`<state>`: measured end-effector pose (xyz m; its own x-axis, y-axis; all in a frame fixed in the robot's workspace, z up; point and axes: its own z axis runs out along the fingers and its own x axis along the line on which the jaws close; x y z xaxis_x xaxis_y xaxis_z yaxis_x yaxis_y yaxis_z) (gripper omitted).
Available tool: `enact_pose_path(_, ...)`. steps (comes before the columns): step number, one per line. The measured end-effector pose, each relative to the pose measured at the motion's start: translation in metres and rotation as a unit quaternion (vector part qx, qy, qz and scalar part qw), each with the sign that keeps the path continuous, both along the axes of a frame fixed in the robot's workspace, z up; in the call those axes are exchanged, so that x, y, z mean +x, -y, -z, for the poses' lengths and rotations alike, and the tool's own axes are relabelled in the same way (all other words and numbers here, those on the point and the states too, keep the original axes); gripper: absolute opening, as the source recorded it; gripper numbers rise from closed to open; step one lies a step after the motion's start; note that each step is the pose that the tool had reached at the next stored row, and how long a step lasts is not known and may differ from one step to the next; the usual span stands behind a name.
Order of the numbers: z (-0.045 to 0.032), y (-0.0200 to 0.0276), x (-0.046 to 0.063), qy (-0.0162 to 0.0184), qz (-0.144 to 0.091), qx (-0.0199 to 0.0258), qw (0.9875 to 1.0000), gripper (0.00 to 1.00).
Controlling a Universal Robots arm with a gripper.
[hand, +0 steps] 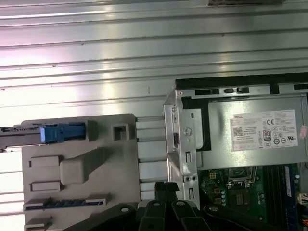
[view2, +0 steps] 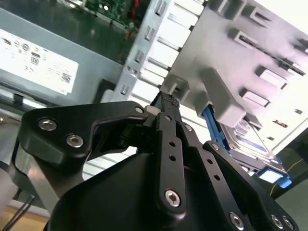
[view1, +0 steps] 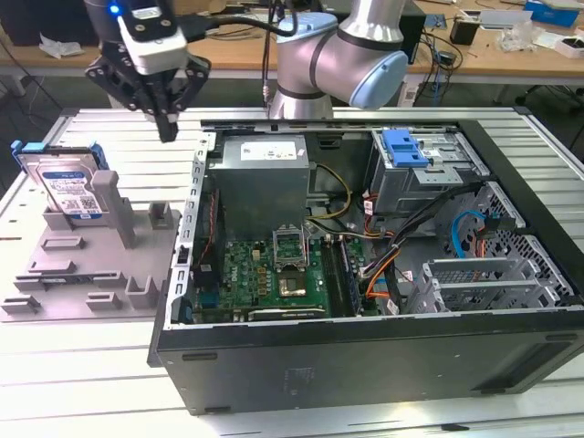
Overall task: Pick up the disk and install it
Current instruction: 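Reach for the disk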
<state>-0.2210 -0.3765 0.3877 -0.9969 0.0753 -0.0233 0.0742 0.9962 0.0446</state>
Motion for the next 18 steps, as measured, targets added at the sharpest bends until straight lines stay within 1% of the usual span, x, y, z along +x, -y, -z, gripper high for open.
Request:
enact_pose_path(1, 0.0002, -0.0018, -0.004, 0.0, 0.0, 0.0, 1.0, 0.11)
enact_pose_path(2, 0.0006, -0.0066, -0.016, 0.0, 0.0, -0.0001, 1.0, 0.11)
enact_pose_path(4, 0.0009, -0.0107, -0.025, 0.0, 0.0, -0.0001, 1.0, 0.11)
enact_pose_path(6, 0.0013, -0.0174, -0.04, 0.0, 0.0, -0.0001, 1.0, 0.11)
enact_pose_path(10, 0.0019, -0.0251, -0.058, 0.0, 0.0, -0.0001, 1.0, 0.11)
enact_pose_path(18, 0.0034, -0.0429, -0.099, 0.0, 0.0, -0.0001, 1.0, 0.11)
